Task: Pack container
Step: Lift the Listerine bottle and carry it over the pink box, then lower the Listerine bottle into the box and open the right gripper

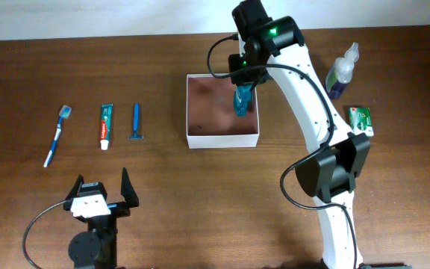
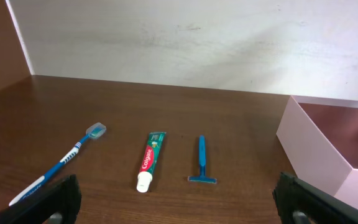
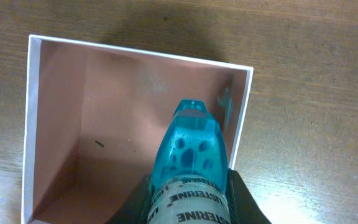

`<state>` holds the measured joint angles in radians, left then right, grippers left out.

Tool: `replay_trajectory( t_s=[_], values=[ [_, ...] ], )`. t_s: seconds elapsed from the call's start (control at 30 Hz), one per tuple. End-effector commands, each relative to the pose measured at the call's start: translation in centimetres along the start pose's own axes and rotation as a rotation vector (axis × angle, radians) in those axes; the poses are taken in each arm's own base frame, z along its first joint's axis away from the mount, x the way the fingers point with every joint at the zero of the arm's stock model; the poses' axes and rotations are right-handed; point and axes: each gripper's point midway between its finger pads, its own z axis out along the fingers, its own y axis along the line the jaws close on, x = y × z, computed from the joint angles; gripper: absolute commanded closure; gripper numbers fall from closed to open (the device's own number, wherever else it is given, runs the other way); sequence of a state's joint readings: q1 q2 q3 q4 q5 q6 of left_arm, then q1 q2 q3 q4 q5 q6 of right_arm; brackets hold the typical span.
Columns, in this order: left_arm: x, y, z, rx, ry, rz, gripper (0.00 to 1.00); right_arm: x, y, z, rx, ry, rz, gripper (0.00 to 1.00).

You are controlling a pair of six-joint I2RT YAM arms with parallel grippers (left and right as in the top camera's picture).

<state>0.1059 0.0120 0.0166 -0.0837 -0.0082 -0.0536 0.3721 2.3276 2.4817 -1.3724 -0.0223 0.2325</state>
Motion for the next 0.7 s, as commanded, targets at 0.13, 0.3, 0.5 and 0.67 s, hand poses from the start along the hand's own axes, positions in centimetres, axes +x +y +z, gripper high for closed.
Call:
replay_trajectory(
  t_s=[0.13,0.3,0.5,0.67],
  values=[
    [0.2,0.1,0.0,-0.006,-0.001,-0.010,0.01,-1.4,-1.0,-0.9,0.067,-0.067,-0.045,0.78],
    [0.2,0.1,0.0,-0.007,-0.001,-0.010,0.01,-1.1,-1.2,0.0,0.077,-0.055,-0.061,0.78],
    [0.2,0.1,0.0,-0.006,-0.001,-0.010,0.01,-0.6,-1.4,1.4,0.081,-0.034,-0.060,0.78],
    [0.2,0.1,0.0,-0.007,-0.001,-0.010,0.01,-0.6,-1.4,2.0,0.081,-0.035,-0.060,0.78]
  ],
)
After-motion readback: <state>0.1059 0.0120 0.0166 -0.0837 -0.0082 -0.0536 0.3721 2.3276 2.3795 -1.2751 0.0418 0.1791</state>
